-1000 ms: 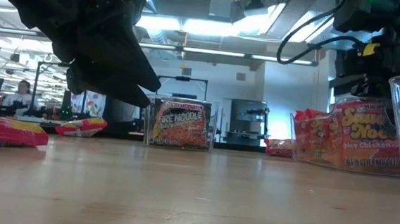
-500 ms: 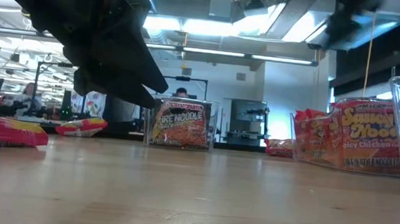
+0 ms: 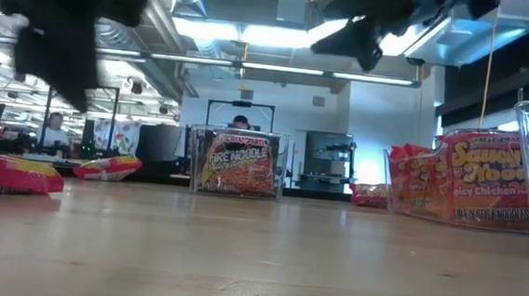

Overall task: Sort Maruchan noodles
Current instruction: Put the red noodle pack into the bottom transparent bin

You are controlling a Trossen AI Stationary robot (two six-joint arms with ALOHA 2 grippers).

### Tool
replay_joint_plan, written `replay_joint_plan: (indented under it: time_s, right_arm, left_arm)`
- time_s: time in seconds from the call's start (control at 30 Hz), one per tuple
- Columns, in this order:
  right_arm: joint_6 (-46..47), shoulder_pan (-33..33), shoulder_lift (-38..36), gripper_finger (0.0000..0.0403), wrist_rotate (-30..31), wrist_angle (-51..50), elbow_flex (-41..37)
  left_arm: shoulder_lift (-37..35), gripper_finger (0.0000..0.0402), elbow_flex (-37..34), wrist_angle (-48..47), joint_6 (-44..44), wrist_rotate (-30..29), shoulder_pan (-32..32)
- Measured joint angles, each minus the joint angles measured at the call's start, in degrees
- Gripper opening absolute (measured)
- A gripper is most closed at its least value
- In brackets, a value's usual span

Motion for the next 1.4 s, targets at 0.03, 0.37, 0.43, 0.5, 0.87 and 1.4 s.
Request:
replay_joint_plan:
  time_s: [0.03, 0.37, 0.43, 0.5, 0.87, 1.4]
  right_arm:
    - [-0.37, 0.0, 1.48, 0.0239, 0.02, 1.0, 0.0]
    - [-0.57, -0.04, 12.64, 0.0239, 0.0, 6.62, -0.01]
    - [-0.55, -0.04, 13.44, 0.0239, -0.01, 5.87, -0.03]
    - [-0.6, -0.05, 14.23, 0.0239, 0.0, 6.64, -0.02]
    - [-2.07, -0.09, 14.26, 0.0239, 0.0, 6.2, -0.02]
    - [5.73, -0.09, 14.42, 0.0239, 0.0, 6.21, -0.02]
  left_arm:
    - [-0.82, 0.0185, 0.43, -3.98, -2.07, 0.8, -0.35]
    - [-0.42, 0.0185, 0.4, -26.62, -13.38, 8.12, -0.65]
    - [0.29, 0.0185, 0.41, -27.91, -13.35, 8.7, -0.65]
    - [1.42, 0.0185, -0.01, -29.26, -13.6, 9.02, -0.64]
    - [3.68, 0.0185, -3.11, -18.63, -9.75, 8.21, -0.84]
    - [7.76, 0.0185, -3.3, 14.23, 8.71, -4.1, -0.63]
